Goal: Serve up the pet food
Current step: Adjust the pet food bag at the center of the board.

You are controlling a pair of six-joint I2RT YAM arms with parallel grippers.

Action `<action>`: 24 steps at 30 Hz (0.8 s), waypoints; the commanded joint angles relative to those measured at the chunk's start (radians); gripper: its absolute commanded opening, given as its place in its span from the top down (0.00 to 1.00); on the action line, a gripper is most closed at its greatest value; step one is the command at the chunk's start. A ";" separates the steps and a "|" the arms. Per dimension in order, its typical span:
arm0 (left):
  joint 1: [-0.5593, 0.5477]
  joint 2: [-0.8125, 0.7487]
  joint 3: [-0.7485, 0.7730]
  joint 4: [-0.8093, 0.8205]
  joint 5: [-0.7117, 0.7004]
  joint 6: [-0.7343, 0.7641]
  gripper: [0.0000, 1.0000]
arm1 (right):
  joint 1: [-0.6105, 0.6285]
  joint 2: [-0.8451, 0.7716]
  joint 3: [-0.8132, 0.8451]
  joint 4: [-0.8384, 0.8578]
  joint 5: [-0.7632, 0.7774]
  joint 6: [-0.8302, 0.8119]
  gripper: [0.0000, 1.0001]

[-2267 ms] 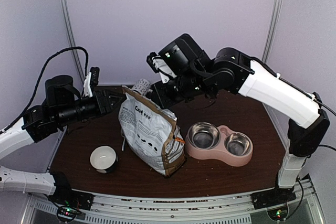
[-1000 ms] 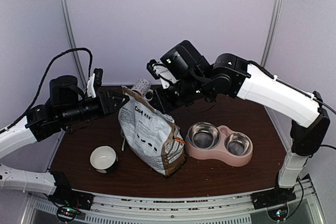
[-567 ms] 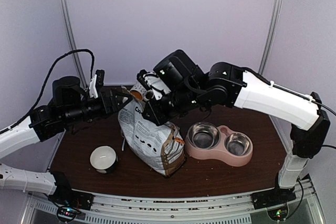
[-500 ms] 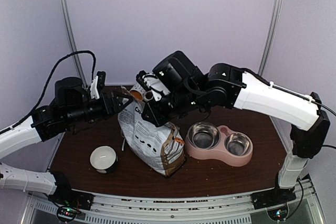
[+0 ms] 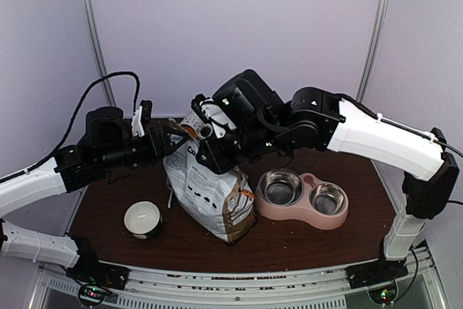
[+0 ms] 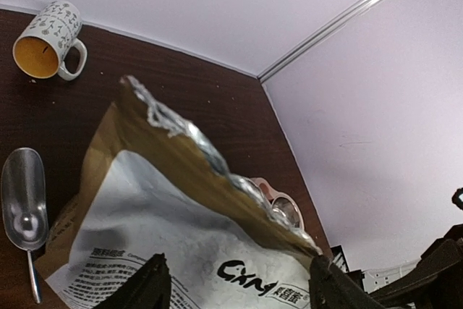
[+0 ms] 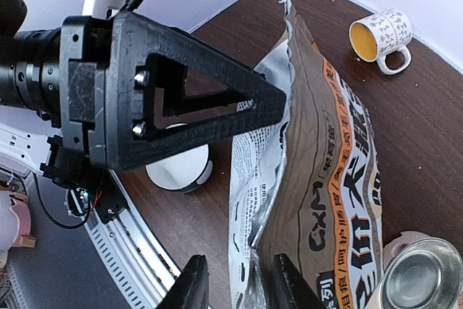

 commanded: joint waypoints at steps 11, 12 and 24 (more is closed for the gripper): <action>0.032 -0.049 -0.079 -0.016 -0.040 -0.022 0.33 | 0.010 -0.157 -0.192 -0.058 0.091 -0.051 0.48; 0.033 -0.046 -0.084 -0.017 -0.037 -0.022 0.33 | 0.011 -0.167 -0.212 -0.053 0.099 -0.051 0.51; 0.034 0.120 -0.115 0.190 -0.020 0.047 0.34 | 0.045 -0.230 -0.299 0.076 0.019 -0.058 1.00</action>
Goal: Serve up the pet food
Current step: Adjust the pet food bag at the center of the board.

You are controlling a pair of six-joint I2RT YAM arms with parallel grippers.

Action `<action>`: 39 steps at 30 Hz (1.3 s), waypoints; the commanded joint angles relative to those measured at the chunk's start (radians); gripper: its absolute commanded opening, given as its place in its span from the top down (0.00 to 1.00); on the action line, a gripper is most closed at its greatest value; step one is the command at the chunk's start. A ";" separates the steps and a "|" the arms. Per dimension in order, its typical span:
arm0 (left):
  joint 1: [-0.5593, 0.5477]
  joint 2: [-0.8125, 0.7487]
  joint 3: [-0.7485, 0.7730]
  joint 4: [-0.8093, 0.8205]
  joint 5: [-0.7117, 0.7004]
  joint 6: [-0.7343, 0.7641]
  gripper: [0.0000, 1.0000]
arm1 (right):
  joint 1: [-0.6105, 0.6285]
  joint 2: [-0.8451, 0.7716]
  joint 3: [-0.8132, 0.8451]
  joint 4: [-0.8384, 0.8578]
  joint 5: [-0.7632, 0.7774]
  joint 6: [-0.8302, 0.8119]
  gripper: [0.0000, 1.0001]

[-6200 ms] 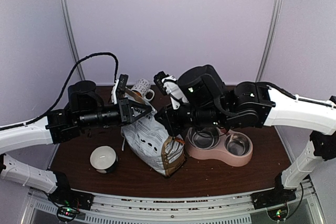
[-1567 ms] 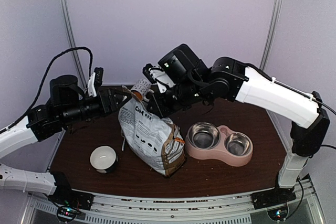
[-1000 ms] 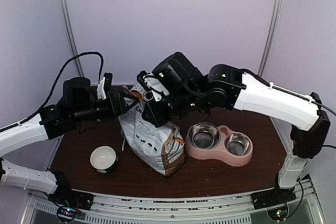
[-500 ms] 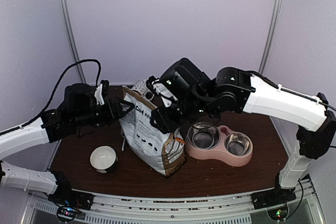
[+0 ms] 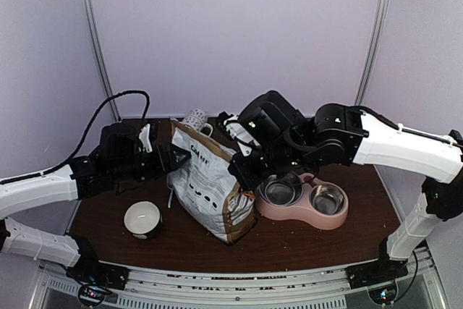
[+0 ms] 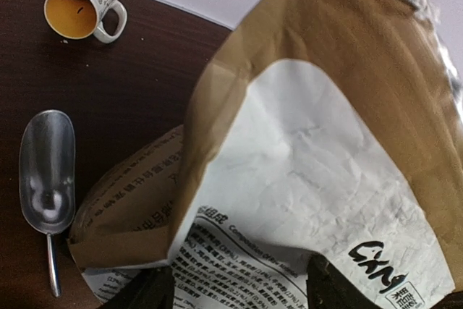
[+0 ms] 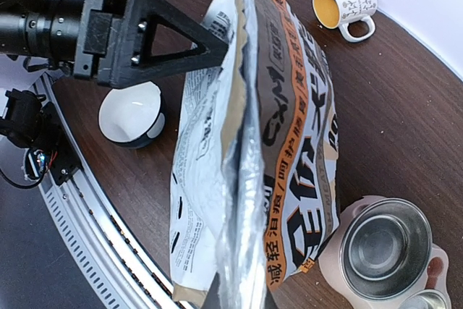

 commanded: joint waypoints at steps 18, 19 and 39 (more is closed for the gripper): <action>0.082 0.219 0.299 -0.021 0.092 0.288 0.30 | 0.140 0.024 0.089 0.191 0.110 0.056 0.45; 0.082 0.196 0.296 -0.050 0.083 0.293 0.28 | 0.139 0.002 0.075 0.196 0.128 0.053 0.38; -0.112 -0.036 0.346 -0.277 0.066 0.228 0.24 | -0.005 -0.090 0.115 -0.027 -0.208 0.244 0.46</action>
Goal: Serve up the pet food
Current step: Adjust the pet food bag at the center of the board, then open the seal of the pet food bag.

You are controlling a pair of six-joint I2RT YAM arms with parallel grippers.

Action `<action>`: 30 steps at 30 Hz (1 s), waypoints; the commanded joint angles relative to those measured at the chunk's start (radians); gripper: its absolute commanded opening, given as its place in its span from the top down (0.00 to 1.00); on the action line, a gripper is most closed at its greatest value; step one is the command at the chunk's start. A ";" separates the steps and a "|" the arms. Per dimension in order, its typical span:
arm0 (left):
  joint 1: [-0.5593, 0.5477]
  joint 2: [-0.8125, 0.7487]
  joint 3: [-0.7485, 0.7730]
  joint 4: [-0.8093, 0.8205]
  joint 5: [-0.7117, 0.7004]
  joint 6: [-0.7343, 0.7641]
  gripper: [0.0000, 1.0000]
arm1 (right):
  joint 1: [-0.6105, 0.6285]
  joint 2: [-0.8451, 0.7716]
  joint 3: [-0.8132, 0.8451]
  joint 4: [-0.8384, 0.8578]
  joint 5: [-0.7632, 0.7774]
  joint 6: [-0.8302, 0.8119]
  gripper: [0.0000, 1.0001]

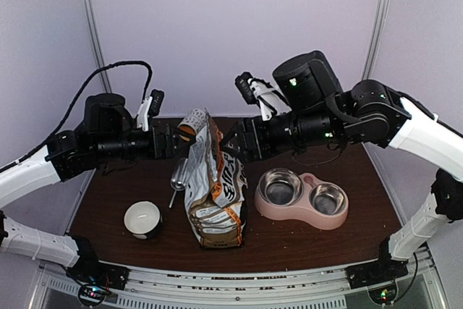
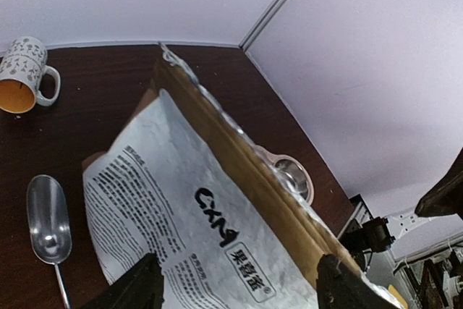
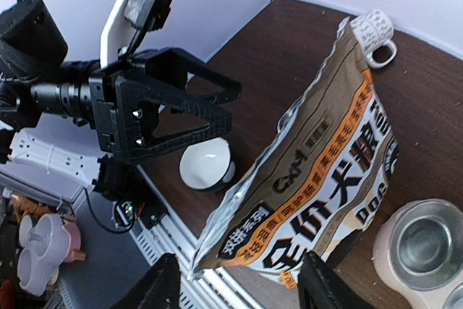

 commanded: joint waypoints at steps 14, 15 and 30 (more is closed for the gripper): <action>-0.074 -0.004 0.089 -0.032 0.041 -0.019 0.24 | 0.009 0.077 -0.001 -0.008 -0.246 0.094 0.67; -0.075 -0.003 0.090 -0.032 0.045 -0.017 0.24 | 0.009 0.080 -0.002 -0.009 -0.239 0.098 0.69; -0.080 0.056 0.128 -0.032 0.088 -0.020 0.24 | 0.009 0.090 -0.007 -0.008 -0.220 0.092 1.00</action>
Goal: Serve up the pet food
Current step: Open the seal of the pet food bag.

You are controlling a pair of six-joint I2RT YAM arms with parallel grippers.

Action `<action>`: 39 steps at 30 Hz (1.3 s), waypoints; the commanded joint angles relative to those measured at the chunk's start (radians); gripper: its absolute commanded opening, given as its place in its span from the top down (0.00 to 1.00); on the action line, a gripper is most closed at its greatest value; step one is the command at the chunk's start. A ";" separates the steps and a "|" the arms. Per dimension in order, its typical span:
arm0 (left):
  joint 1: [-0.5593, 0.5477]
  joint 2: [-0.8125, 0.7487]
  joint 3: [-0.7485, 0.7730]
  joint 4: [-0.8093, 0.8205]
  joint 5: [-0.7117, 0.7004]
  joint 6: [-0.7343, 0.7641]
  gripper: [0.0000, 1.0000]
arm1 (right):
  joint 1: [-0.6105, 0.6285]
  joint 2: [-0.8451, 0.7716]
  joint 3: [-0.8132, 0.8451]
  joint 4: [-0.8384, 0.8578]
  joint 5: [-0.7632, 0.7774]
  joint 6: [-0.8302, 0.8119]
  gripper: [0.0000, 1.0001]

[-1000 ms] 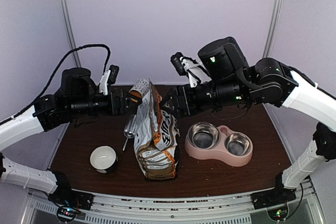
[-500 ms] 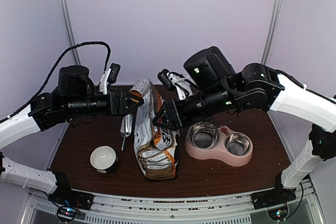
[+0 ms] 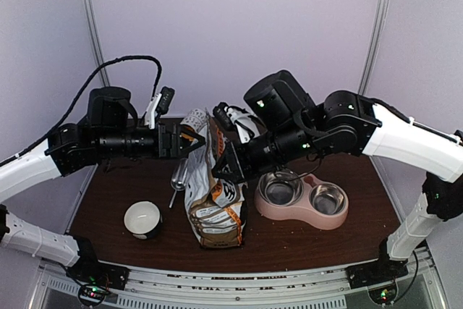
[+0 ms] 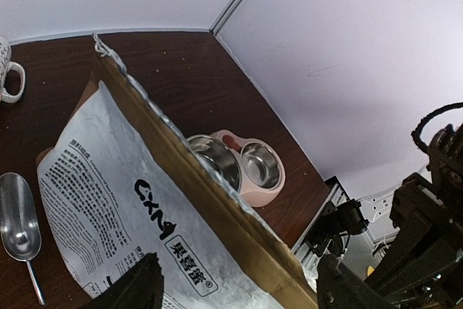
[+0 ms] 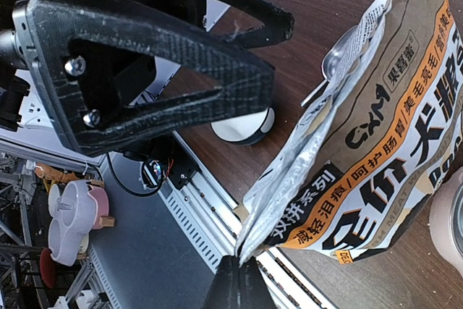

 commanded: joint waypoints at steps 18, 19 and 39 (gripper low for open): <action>-0.041 0.109 0.109 -0.071 0.071 -0.005 0.42 | 0.006 -0.012 -0.012 0.002 0.028 -0.009 1.00; -0.041 0.105 0.106 -0.071 0.068 -0.008 0.44 | 0.005 -0.012 -0.014 0.002 0.029 -0.009 1.00; -0.041 0.073 0.082 -0.062 0.054 -0.029 0.37 | 0.006 -0.012 -0.020 0.004 0.030 -0.005 1.00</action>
